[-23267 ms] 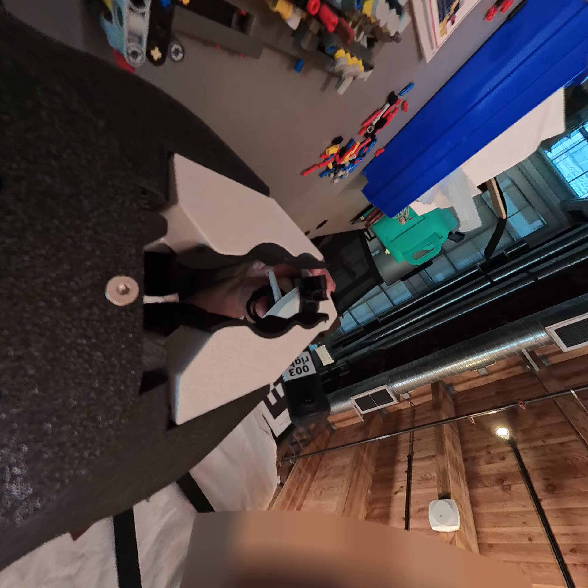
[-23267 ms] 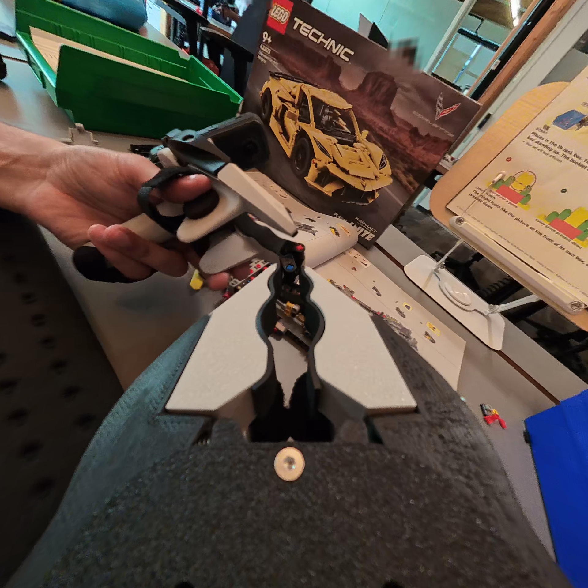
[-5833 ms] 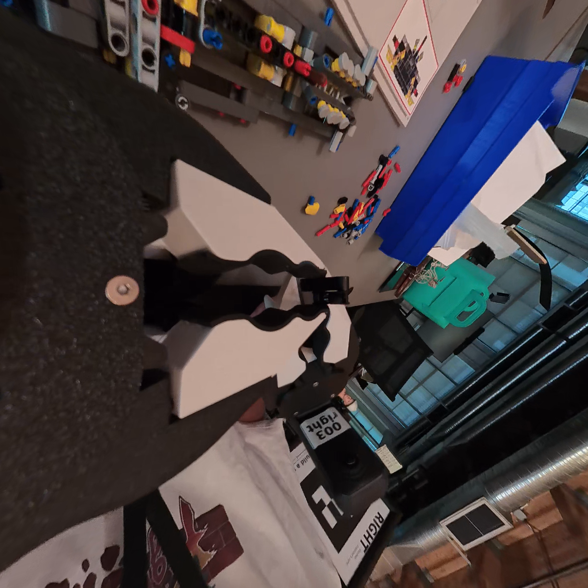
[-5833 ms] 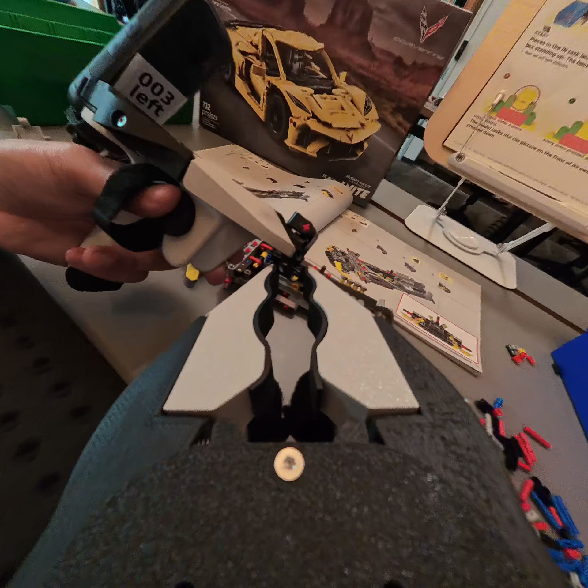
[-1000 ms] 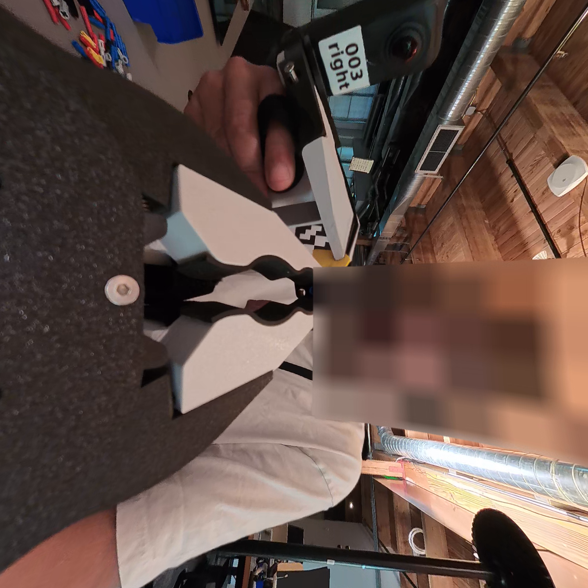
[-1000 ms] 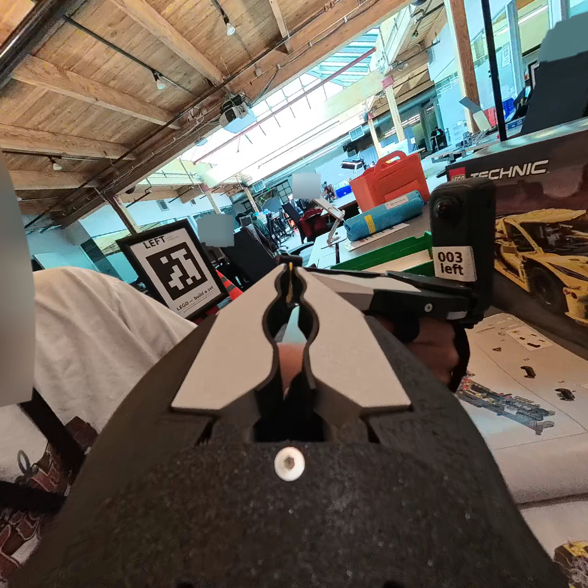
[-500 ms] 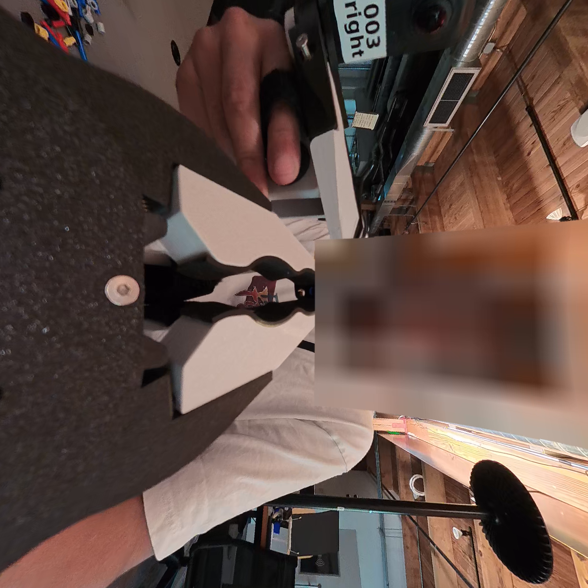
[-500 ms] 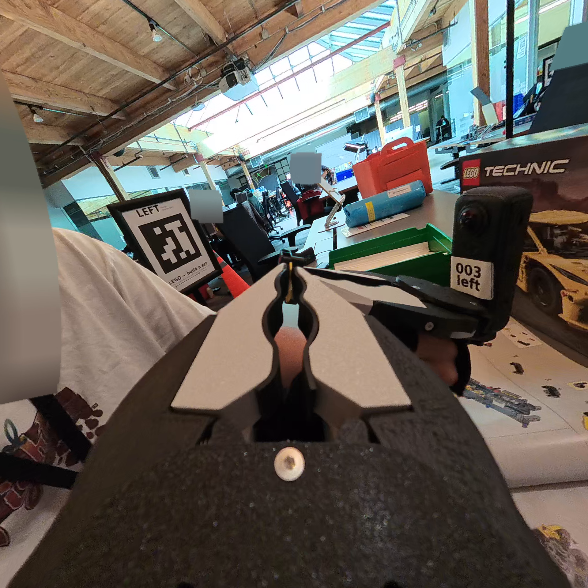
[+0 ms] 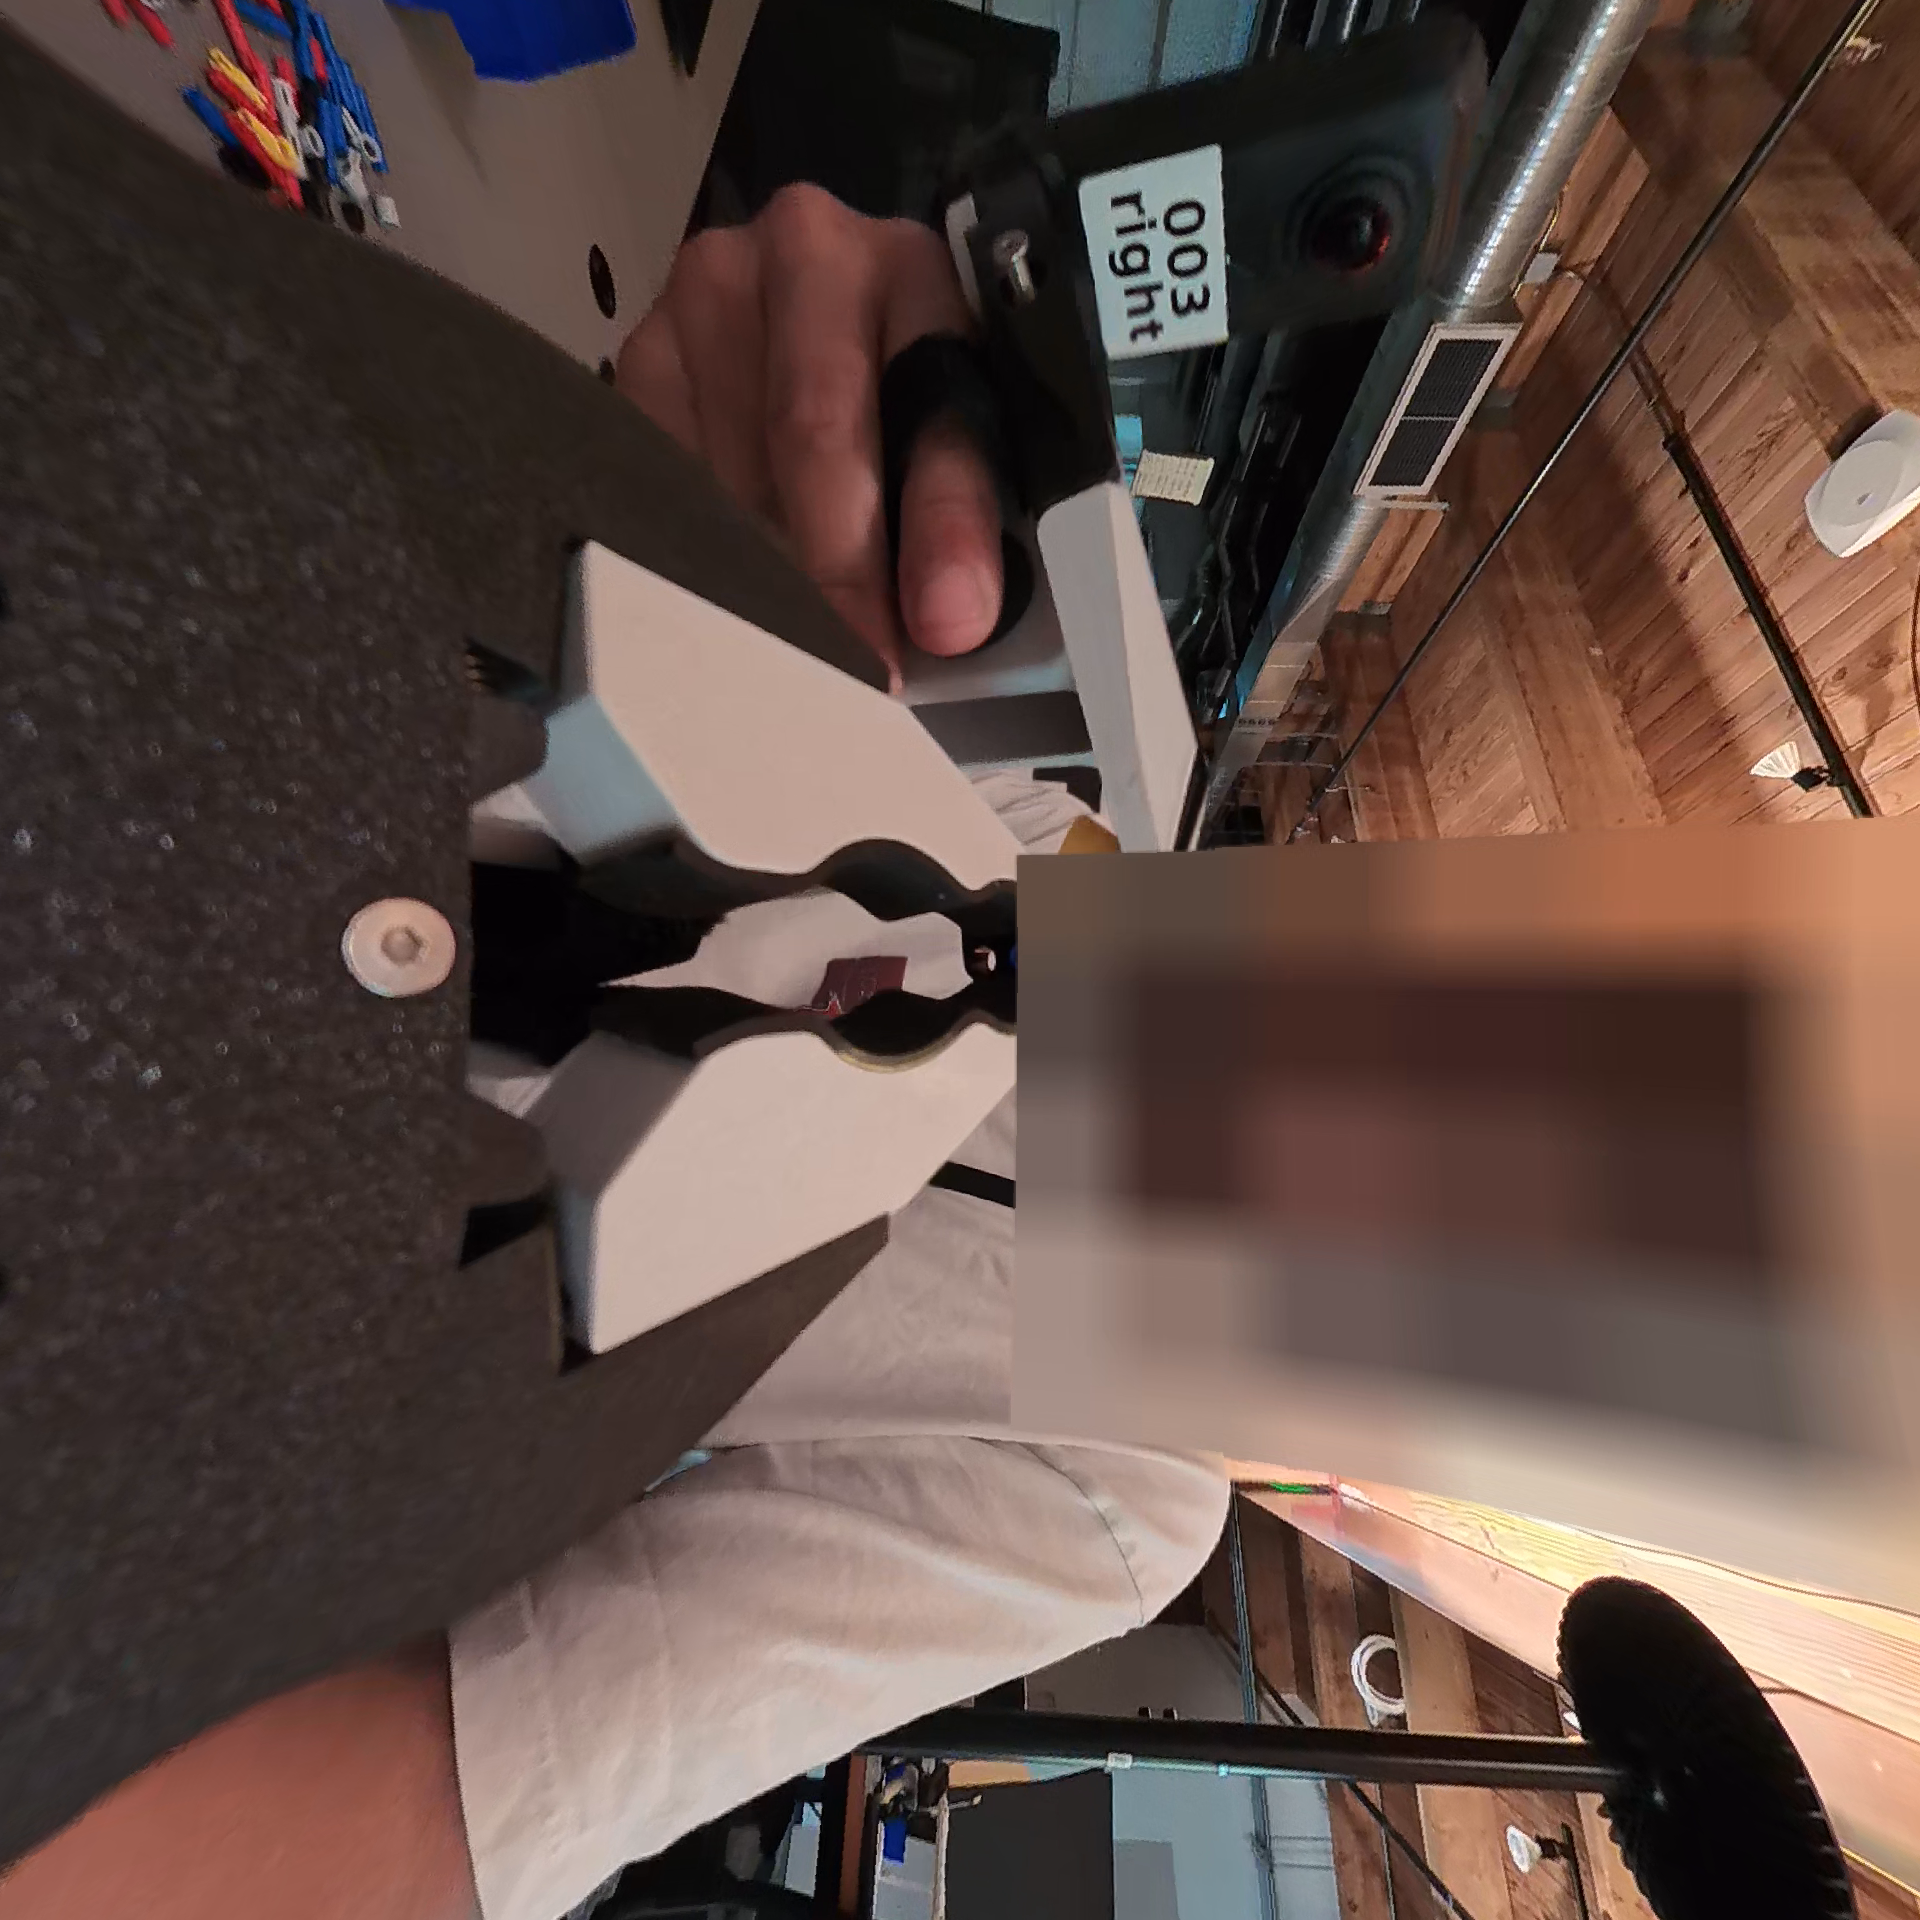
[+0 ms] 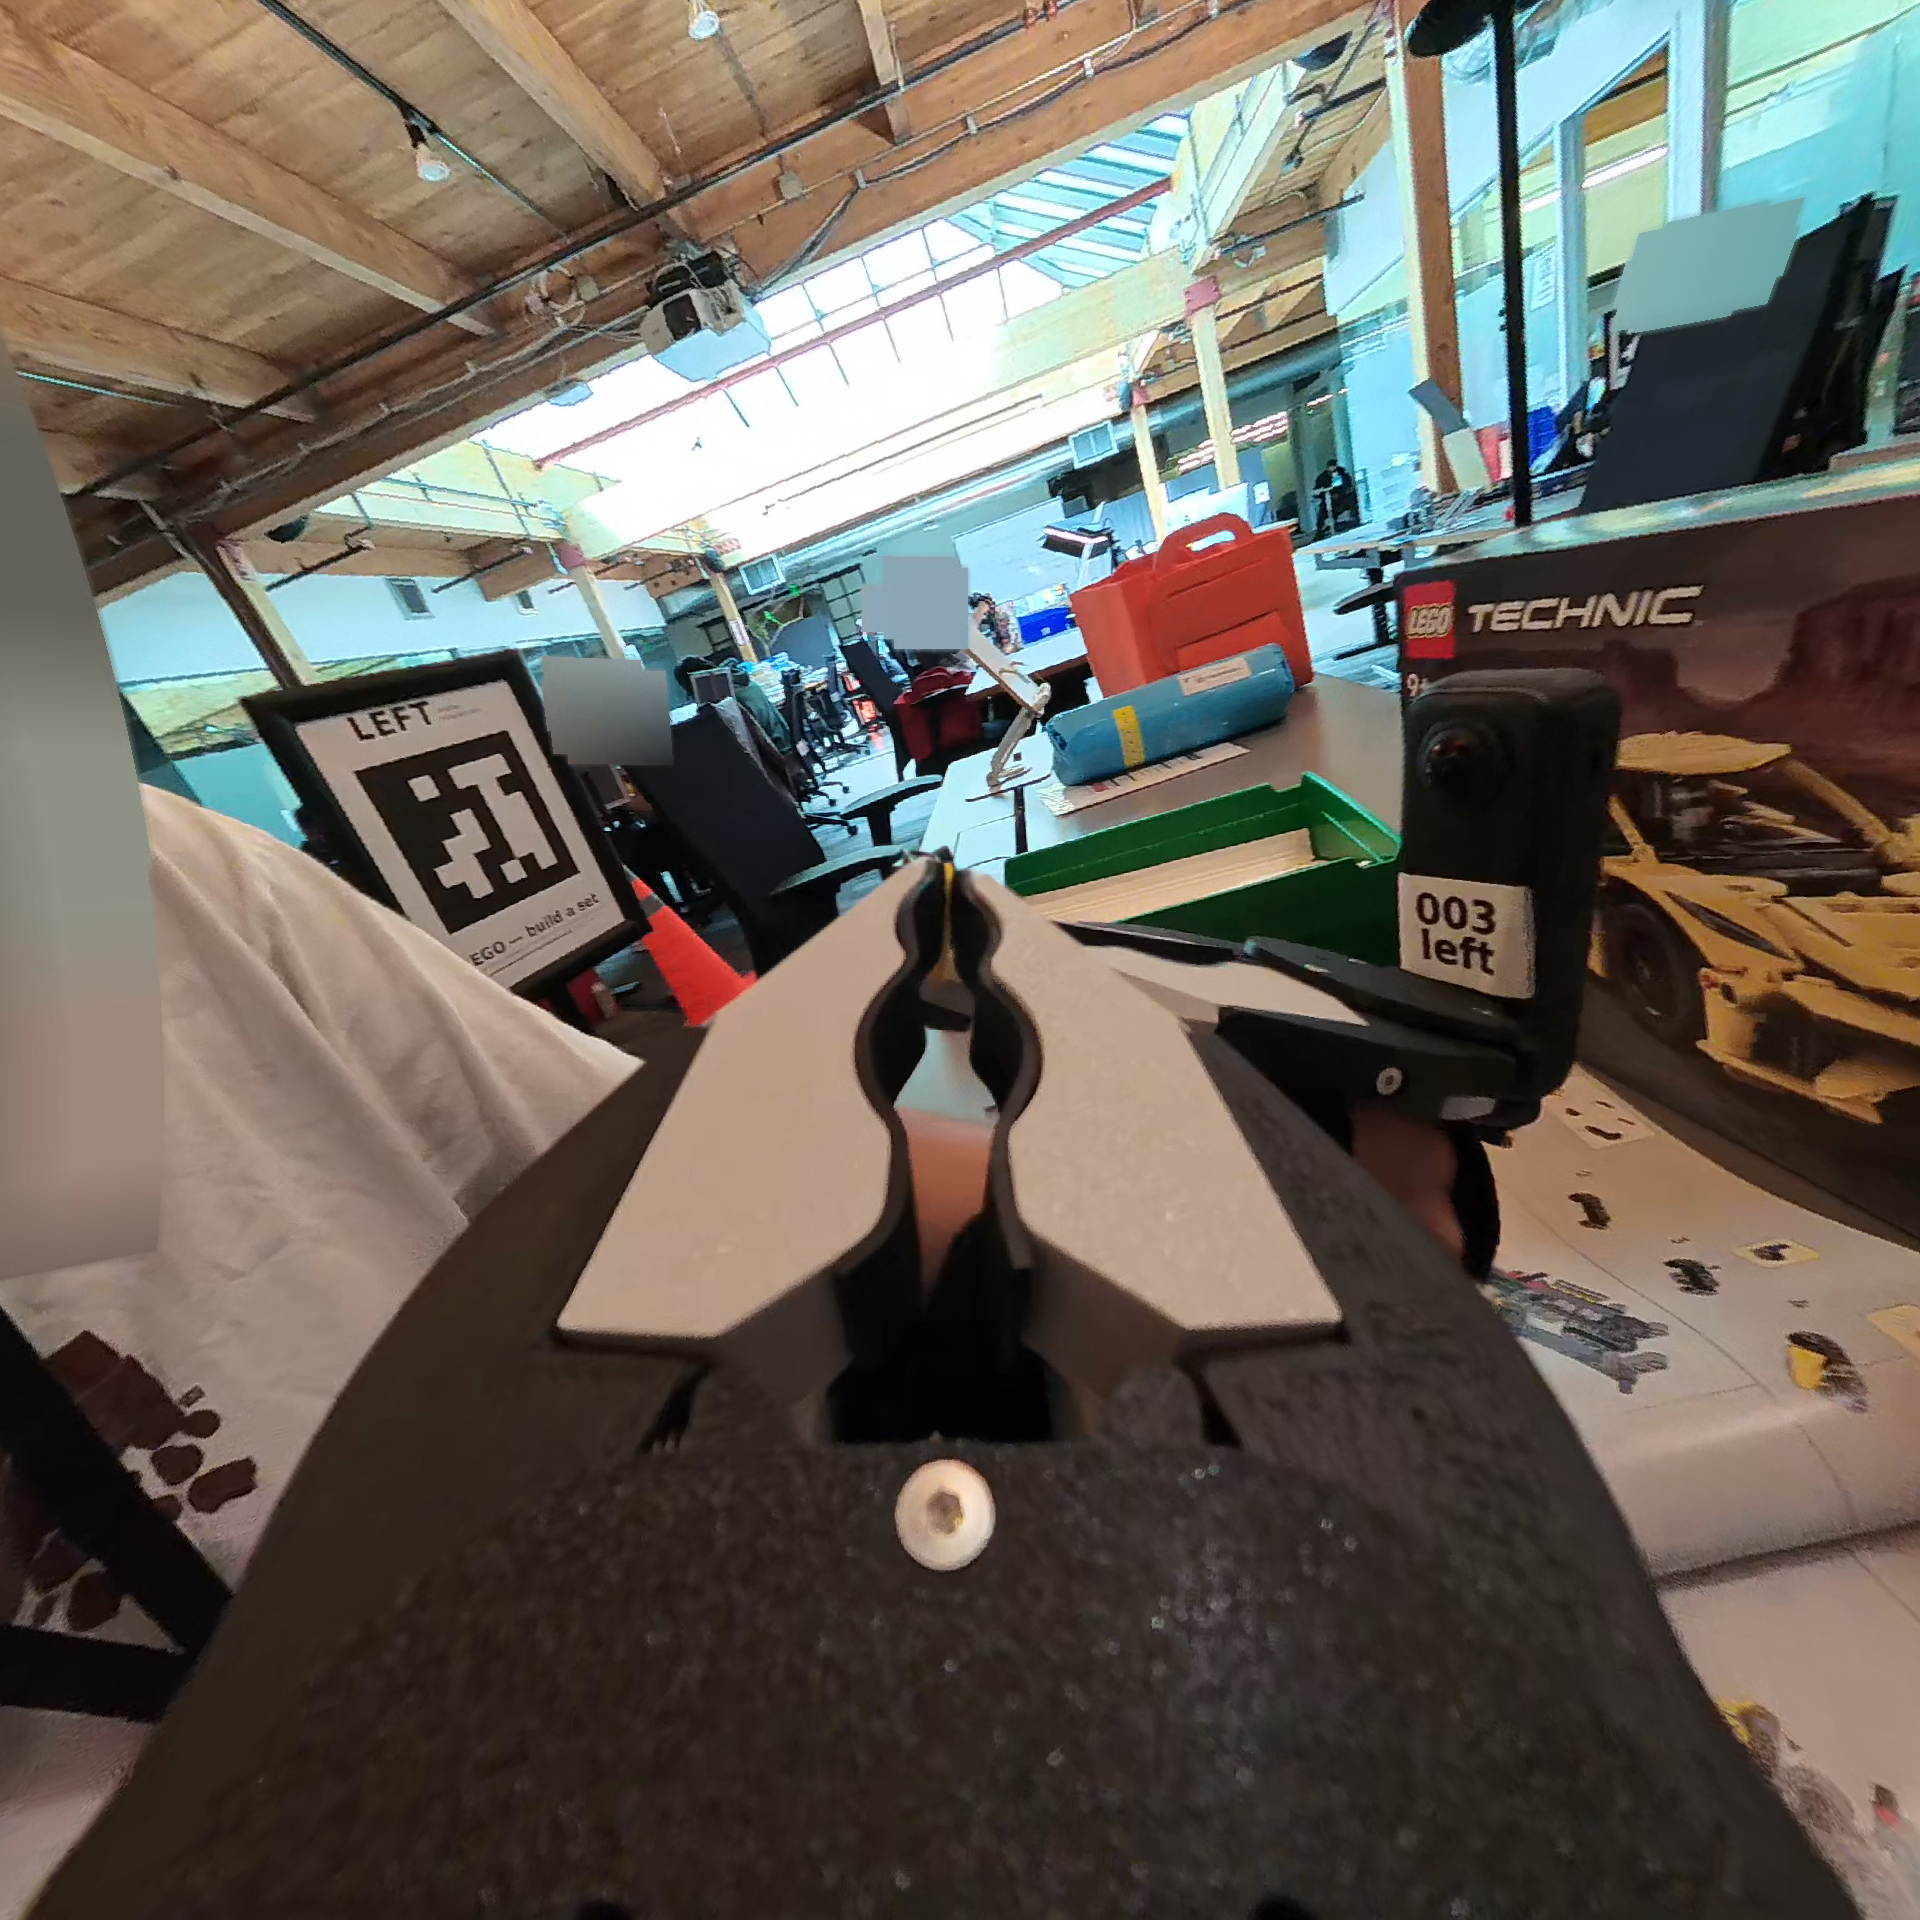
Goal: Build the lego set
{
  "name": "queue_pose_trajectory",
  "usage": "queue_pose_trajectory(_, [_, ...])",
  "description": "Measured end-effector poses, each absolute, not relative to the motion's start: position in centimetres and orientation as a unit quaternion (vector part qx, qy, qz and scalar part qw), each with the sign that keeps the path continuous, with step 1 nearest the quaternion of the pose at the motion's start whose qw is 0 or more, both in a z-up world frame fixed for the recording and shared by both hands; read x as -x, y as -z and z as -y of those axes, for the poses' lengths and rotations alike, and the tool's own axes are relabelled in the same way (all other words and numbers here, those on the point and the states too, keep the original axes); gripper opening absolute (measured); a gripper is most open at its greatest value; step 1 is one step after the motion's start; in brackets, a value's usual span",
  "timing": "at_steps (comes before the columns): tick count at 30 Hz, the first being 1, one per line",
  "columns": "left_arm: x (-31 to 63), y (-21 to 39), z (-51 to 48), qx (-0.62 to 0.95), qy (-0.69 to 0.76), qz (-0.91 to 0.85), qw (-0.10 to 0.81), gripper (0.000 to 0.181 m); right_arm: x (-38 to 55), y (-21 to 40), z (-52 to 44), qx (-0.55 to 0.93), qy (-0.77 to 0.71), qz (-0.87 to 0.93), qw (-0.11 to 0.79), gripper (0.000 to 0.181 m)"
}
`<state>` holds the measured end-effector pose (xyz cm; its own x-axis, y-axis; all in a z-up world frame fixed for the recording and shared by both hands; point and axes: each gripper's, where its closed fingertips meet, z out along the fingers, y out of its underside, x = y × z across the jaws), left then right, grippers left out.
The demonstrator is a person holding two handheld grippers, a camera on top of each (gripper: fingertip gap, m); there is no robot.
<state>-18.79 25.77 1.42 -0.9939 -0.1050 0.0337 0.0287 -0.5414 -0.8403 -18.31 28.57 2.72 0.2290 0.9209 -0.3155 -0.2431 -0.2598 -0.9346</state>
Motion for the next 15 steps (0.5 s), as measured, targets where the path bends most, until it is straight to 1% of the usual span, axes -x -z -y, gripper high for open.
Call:
queue_pose_trajectory(3, [18.3, -1.5, -26.3, 0.055, 0.878, -0.472, 0.059, 0.006, 17.7, -2.8, -29.0, 0.580, -0.534, 0.280, 0.547, 0.000])
queue_pose_trajectory(6, [18.2, -1.6, -26.6, 0.064, 0.877, -0.471, 0.073, 0.006, 17.6, -2.7, -29.2, 0.579, -0.553, 0.264, 0.537, 0.000])
queue_pose_trajectory(15, [18.5, -0.5, -25.7, 0.044, 0.875, -0.482, 0.029, 0.006, 17.9, -1.5, -28.6, 0.584, -0.601, 0.280, 0.469, 0.000])
